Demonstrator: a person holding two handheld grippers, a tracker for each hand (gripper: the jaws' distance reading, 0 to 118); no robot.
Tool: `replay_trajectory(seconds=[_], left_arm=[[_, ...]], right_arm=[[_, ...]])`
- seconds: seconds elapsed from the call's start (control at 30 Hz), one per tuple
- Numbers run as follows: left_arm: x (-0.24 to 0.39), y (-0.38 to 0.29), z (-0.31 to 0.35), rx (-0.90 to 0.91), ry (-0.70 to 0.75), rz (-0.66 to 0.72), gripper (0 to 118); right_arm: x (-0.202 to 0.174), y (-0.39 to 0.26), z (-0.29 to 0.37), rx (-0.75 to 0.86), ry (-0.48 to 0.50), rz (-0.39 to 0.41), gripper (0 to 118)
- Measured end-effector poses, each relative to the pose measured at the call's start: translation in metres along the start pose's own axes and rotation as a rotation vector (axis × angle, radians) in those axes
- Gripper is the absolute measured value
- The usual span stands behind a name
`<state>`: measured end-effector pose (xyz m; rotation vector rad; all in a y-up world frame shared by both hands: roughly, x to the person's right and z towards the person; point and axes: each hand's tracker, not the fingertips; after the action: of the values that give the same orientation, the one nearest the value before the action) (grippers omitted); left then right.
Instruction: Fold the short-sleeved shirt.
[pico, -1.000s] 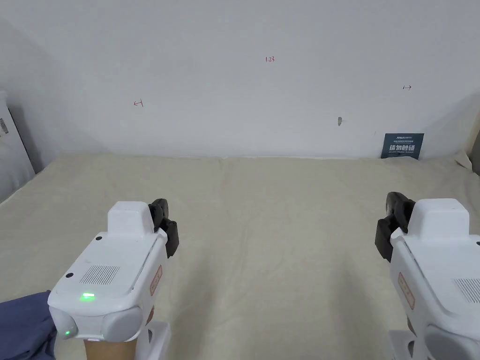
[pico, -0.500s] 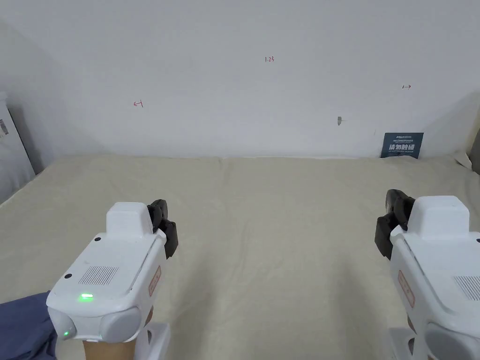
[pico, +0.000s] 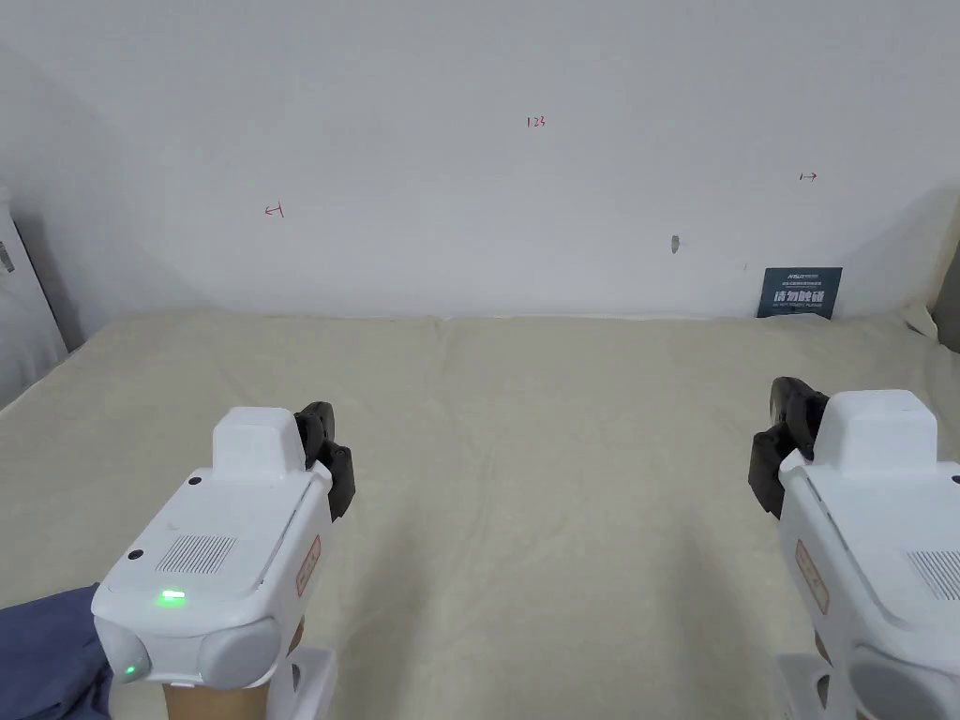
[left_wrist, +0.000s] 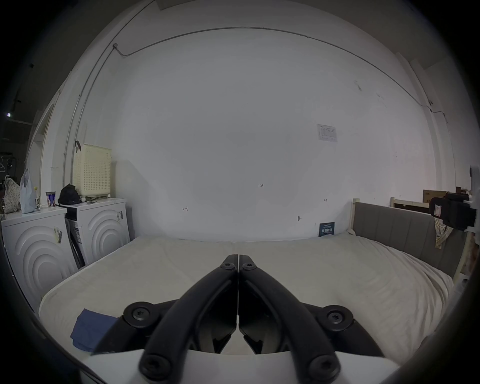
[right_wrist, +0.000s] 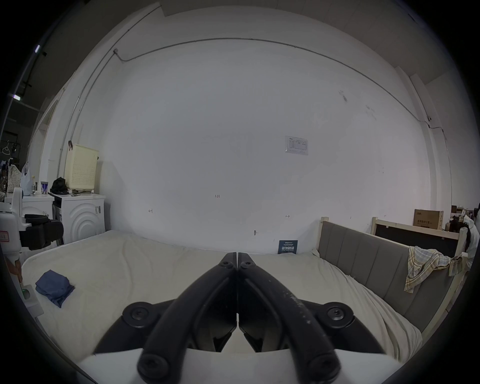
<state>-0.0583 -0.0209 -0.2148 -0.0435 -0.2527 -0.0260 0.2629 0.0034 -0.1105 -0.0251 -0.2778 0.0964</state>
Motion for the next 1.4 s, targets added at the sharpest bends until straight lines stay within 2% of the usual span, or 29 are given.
replay_trajectory(seconds=[1.23, 1.33, 1.4], left_arm=[[-0.0026, 0.0001, 0.0009, -0.006, -0.01, -0.003, 0], [-0.0027, 0.0, 0.0011, -0.004, -0.01, -0.001, 3], [-0.0031, 0.0003, 0.001, -0.007, -0.014, 0.003, 16]], right_arm=[[-0.0005, 0.0005, 0.0018, 0.002, -0.005, 0.01, 2], [-0.0008, -0.0001, 0.0017, 0.0, -0.006, 0.009, 4], [-0.001, -0.0003, 0.0015, -0.003, -0.01, 0.011, 10]])
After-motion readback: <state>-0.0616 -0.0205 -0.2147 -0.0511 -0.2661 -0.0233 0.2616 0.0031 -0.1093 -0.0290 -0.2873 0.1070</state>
